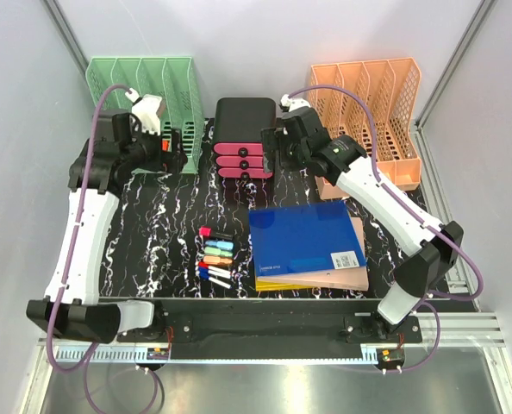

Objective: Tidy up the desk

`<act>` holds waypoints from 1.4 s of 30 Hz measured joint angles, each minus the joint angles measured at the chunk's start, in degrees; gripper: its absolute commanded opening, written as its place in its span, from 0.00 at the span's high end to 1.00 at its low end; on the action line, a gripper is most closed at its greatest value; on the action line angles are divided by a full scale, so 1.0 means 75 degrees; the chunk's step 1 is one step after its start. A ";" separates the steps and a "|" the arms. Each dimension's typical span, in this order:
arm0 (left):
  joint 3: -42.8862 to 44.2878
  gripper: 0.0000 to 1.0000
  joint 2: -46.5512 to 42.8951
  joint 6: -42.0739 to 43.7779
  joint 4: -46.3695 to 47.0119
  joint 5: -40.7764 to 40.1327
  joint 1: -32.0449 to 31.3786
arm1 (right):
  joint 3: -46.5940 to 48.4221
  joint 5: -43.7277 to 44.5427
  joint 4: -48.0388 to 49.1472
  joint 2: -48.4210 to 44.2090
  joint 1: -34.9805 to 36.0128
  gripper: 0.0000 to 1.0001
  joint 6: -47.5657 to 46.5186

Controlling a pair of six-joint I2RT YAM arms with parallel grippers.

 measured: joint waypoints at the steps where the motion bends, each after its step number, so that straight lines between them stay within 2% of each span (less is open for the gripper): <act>1: 0.0000 0.01 0.0085 -0.0035 0.0087 -0.0023 -0.0020 | 0.0029 0.0006 0.0012 0.0029 -0.0003 0.00 -0.0035; 5: 0.0079 0.01 0.0758 -0.0221 0.0405 -0.0344 -0.0239 | 0.0627 0.0189 0.0055 0.0577 -0.0009 0.00 -0.0189; 9: 0.0650 0.01 0.1964 -0.0498 0.0740 -0.0912 -0.0577 | 0.1658 0.0242 0.0221 0.1547 -0.0195 0.00 -0.0315; 11: 0.1201 0.01 0.2684 -0.0612 0.0930 -0.1163 -0.0726 | 0.2142 0.0157 0.0321 0.1985 -0.0458 0.00 -0.0268; 16: 0.3456 0.01 0.4581 -0.0965 0.1256 -0.1466 -0.0845 | 0.3742 -0.0321 0.0562 0.3249 -0.1702 0.00 0.0271; 20: 0.4444 0.01 0.5266 -0.1174 0.1690 -0.1556 -0.0839 | 0.5482 -0.0973 0.0778 0.4526 -0.2623 0.00 0.0807; 24: 0.4167 0.01 0.5353 -0.1314 0.2550 -0.1454 -0.0831 | 0.6583 -0.1874 0.1396 0.5665 -0.3042 0.00 0.1475; 30: 0.3316 0.01 0.5604 -0.1387 0.3552 -0.1300 -0.0822 | 0.6659 -0.3142 0.2477 0.6770 -0.3034 0.00 0.2340; 34: 0.3133 0.01 0.5948 -0.1457 0.3987 -0.1212 -0.0807 | 0.6647 -0.3485 0.2914 0.7230 -0.2920 0.00 0.2532; 42: 0.3060 0.01 0.6435 -0.1556 0.4482 -0.1023 -0.0694 | 0.6615 -0.3646 0.3357 0.7391 -0.2763 0.00 0.2626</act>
